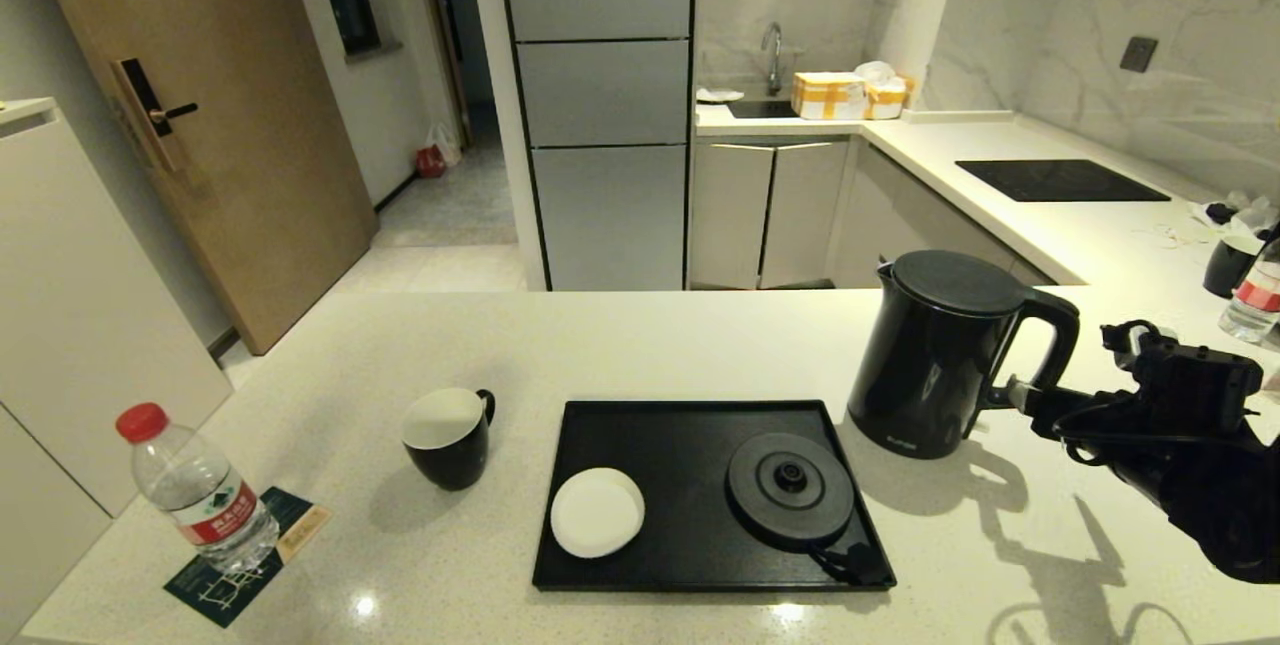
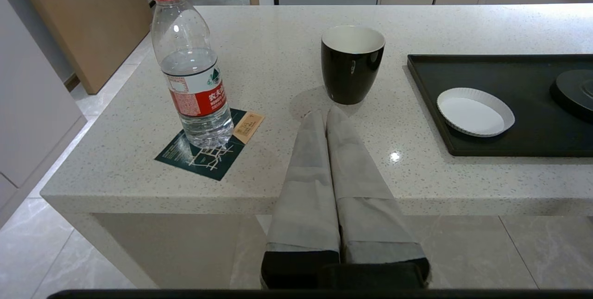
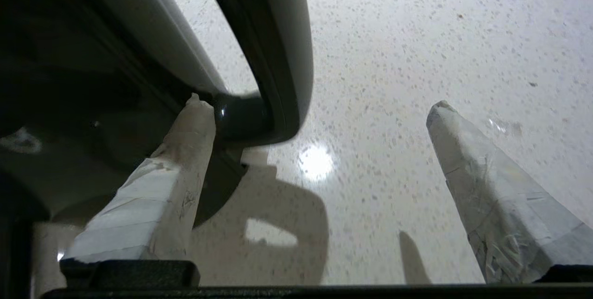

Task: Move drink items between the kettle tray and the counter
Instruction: Return the kettle to its original position

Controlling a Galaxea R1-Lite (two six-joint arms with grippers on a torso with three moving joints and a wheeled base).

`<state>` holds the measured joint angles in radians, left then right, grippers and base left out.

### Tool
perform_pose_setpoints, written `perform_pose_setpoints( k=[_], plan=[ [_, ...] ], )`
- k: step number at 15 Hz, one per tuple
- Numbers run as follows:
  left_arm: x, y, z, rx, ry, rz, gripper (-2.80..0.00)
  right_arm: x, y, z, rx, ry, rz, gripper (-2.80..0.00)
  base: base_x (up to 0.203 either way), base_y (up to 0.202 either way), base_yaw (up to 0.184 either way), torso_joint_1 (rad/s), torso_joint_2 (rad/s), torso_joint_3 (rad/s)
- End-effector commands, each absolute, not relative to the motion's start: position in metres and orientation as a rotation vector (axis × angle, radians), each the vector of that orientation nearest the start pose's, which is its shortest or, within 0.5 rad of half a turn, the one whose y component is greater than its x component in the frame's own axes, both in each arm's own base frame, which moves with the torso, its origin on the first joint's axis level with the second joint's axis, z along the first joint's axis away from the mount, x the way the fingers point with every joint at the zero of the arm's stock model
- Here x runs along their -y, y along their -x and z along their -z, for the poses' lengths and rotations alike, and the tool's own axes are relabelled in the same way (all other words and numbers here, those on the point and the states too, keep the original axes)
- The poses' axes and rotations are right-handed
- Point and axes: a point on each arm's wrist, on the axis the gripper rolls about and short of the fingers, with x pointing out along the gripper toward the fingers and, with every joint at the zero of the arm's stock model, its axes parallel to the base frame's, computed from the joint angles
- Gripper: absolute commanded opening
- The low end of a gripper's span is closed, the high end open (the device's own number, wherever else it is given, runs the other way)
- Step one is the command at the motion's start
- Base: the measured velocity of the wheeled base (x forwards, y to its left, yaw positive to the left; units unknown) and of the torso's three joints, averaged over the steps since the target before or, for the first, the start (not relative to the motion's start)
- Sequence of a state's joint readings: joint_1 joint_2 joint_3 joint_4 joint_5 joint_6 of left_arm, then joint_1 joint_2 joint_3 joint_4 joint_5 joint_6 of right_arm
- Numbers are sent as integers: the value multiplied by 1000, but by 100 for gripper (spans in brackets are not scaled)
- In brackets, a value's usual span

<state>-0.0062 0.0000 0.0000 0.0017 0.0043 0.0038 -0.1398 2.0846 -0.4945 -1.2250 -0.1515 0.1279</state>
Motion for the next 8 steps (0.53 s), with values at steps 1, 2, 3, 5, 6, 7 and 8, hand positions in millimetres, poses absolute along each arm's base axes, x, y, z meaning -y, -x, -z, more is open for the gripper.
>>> perform_pose_setpoints(
  k=[1,2,3,5,6,7,8],
  plan=[
    [0,23,-75,0,-3,2,-280,51,-324,-42,-335,-121,315,0,0,0,0,0,0,0],
    [0,23,-75,0,-5,2,-280,53,-328,-43,-326,-114,317,0,0,0,0,0,0,0],
    [0,23,-75,0,-3,2,-280,54,-329,-43,-323,-111,318,0,0,0,0,0,0,0],
    [0,23,-75,0,-3,2,-280,56,-336,-44,-305,-106,323,0,0,0,0,0,0,0],
    [0,23,-75,0,-3,2,-280,56,-338,-44,-302,-106,324,0,0,0,0,0,0,0],
    [0,23,-75,0,-3,2,-280,57,-340,-43,-300,-105,327,0,0,0,0,0,0,0],
    [0,23,-75,0,-3,2,-280,61,-344,-41,-295,-105,336,0,0,0,0,0,0,0]
  ],
)
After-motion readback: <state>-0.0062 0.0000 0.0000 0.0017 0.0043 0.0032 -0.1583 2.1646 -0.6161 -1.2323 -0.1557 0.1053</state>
